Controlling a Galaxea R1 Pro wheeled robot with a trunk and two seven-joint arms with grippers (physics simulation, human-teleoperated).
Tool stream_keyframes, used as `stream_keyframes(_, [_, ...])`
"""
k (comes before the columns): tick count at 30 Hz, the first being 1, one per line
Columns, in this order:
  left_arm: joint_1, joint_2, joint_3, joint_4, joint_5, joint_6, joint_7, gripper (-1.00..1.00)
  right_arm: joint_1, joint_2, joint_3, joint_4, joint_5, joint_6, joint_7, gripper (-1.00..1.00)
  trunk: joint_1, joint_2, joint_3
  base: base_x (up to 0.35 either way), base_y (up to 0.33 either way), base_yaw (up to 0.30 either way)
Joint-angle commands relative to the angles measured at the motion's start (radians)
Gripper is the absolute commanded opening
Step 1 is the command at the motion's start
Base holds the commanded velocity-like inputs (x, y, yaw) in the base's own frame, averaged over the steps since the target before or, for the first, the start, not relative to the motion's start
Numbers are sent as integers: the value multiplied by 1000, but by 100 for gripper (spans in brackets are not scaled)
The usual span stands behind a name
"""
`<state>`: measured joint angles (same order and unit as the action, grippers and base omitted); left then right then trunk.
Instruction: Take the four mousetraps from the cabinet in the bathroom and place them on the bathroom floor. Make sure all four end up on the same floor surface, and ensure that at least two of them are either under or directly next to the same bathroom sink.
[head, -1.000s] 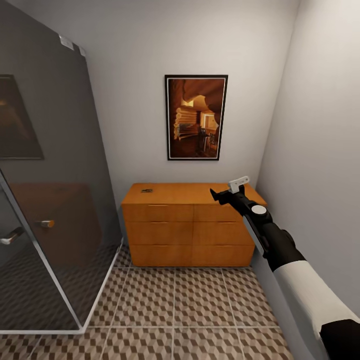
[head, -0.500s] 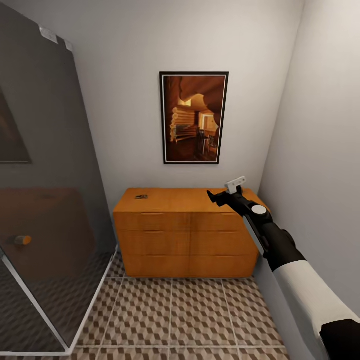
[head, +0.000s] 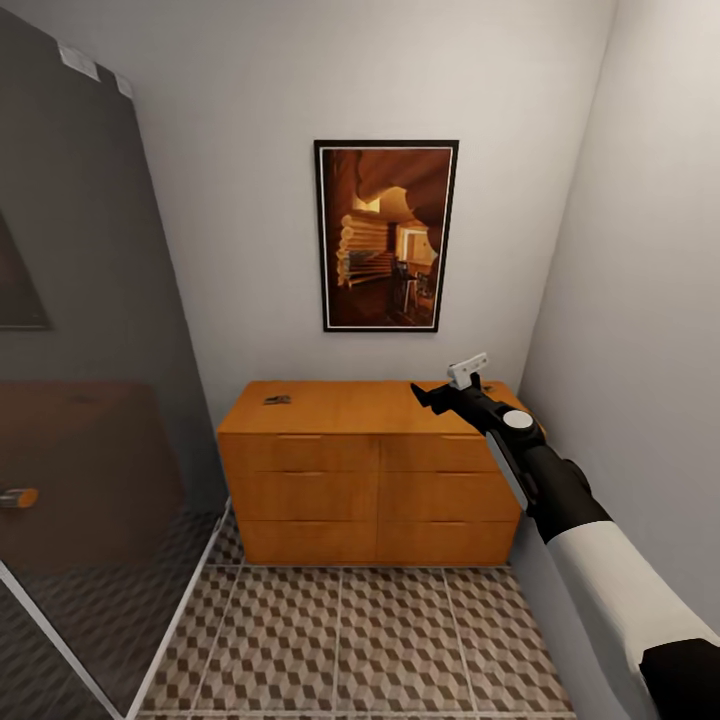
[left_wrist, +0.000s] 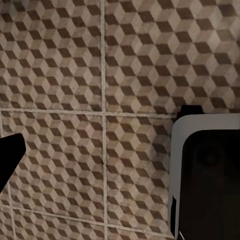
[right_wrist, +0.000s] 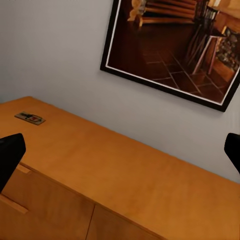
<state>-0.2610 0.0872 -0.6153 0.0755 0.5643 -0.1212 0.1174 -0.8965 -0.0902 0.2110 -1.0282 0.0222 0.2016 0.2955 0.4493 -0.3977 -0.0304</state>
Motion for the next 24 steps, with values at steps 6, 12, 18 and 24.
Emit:
stream_keyframes(6, [-1,-1,-6,3,3,-5,1,100,-1,-1,1,-1,2,5,2,100,1,-2,-2,6,-2,111])
stream_keyframes(12, [-1,-1,-6,3,3,-5,1,100,-1,-1,1,-1,2,5,2,100,1,-2,-3,1,0,208])
stream_keyframes(18, [-1,-1,-6,3,3,-5,1,100,-1,-1,1,-1,2,4,2,100,1,-2,-5,0,0,265])
stream_keyframes(24, [-1,0,-6,3,3,-5,1,100,-1,0,1,2,3,4,2,100,1,-2,-8,0,0,278])
